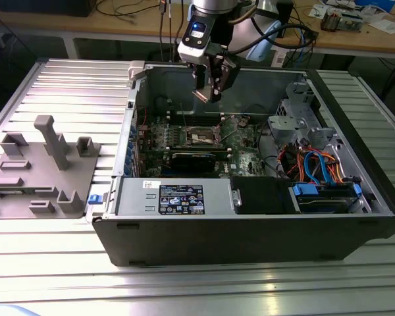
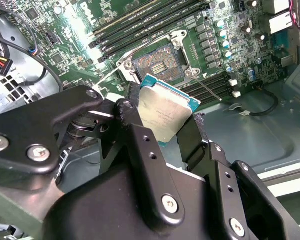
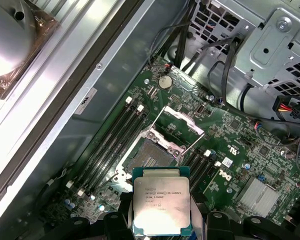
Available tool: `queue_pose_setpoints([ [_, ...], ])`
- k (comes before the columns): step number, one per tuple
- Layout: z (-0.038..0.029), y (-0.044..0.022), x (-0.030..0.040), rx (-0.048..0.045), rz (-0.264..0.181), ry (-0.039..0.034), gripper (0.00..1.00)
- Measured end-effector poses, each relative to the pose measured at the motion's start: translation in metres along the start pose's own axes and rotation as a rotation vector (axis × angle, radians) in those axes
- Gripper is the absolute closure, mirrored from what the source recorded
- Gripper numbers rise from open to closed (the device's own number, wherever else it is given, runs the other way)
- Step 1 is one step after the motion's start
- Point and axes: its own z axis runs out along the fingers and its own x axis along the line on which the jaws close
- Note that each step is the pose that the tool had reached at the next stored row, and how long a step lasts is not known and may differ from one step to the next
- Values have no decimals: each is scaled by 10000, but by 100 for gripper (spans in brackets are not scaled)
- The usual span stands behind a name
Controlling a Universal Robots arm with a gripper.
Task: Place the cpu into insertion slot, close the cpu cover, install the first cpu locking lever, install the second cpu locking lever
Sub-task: 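Place the cpu into insertion slot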
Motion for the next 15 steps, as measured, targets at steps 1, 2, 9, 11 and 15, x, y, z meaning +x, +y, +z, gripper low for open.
queue_pose_setpoints([
  [1,0,0,0,-1,6,0,46],
  [2,0,0,0,0,12,0,46],
  [9,0,0,0,0,63,-3,46],
  [11,0,0,0,0,76,-4,46],
  [15,0,0,0,0,102,-5,46],
])
